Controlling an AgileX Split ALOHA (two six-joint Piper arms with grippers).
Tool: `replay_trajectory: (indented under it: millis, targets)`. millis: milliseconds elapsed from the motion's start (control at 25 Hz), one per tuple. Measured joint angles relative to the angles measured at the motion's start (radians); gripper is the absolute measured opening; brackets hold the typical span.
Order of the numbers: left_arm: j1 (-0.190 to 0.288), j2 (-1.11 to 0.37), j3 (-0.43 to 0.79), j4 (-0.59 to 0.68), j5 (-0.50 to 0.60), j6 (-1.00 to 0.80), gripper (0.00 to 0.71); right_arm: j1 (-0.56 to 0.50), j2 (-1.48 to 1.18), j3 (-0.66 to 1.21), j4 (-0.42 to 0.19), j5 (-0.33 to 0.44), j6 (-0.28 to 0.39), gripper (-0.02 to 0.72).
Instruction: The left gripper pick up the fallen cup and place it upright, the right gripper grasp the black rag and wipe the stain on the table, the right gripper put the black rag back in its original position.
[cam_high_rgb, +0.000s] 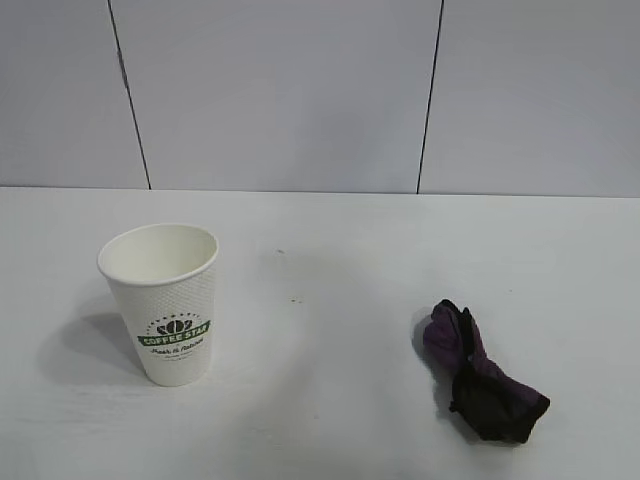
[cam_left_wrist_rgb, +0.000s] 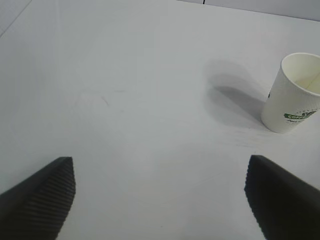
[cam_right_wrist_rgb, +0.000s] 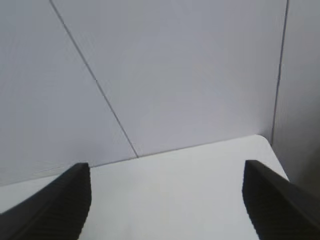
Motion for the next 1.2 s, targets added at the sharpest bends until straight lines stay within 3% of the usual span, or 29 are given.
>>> replay_trajectory:
  millis: [160,440,760,1200]
  targets:
    - [0.0,0.0,0.0,0.0,0.0,0.0,0.664,0.0,-0.092,0.001,0.039,0.104,-0.026,0.568]
    - [0.0,0.0,0.0,0.0,0.0,0.0,0.664,0.0,-0.239,0.172,0.079,0.102,-0.044,0.568]
    - [0.0,0.0,0.0,0.0,0.0,0.0,0.664,-0.01,-0.322,0.501,0.099,-0.016,-0.052,0.568]
    - [0.0,0.0,0.0,0.0,0.0,0.0,0.664,-0.214,-0.322,0.713,0.084,-0.092,-0.145,0.568]
